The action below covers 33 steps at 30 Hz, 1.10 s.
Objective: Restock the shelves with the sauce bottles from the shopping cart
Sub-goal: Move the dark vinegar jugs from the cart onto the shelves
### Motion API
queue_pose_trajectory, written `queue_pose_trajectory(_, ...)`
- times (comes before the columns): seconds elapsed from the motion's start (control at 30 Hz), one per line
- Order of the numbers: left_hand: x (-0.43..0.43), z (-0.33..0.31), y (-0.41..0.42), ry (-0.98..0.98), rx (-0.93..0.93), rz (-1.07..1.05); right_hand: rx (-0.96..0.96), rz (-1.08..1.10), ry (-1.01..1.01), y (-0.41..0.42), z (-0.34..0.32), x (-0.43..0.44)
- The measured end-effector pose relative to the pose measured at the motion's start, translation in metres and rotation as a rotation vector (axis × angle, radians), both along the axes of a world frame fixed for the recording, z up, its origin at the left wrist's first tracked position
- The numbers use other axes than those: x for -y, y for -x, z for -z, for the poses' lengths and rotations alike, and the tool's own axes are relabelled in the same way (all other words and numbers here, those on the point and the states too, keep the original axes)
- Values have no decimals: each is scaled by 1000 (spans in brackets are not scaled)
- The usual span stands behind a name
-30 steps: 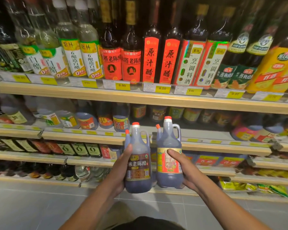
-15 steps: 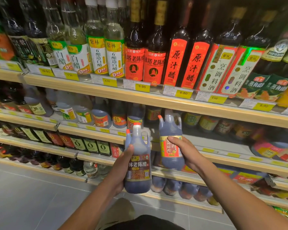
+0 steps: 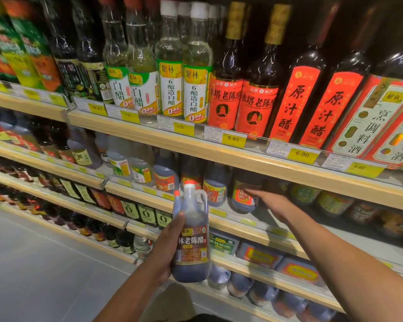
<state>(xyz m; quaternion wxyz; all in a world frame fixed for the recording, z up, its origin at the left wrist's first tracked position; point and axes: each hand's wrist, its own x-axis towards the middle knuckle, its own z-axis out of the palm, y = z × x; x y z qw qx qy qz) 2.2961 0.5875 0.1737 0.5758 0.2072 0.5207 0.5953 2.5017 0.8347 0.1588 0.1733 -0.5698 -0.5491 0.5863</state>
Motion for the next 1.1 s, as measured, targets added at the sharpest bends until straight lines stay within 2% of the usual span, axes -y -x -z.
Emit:
queue_pose_trajectory(0.07, -5, 4, 6, 30, 1, -33, 46, -22, -15, 13, -12, 11)
queue_pose_trajectory(0.23, -13, 9, 14, 75, -24, -82, 54, -21, -44, 18, 9, 6)
queue_pose_trajectory(0.53, -18, -6, 4, 85, -3, -52, 206, -122, -162, 15, -3, 15)
queue_pose_trajectory(0.7, -17, -14, -12, 92, -6, 0, 218, -97, -384, 1, -16, 36)
queue_pose_trajectory(0.8, -15, -22, -28, 83, 9, 41, 205, -64, -444, -15, -16, 52)
queue_pose_trajectory(0.87, -13, -30, -43, 70, 6, 84, 185, -37, -371, -28, -20, 69)
queue_pose_trajectory(1.1, -10, -47, -99, 36, -20, 216, -126, -5, -64, -73, -42, 138)
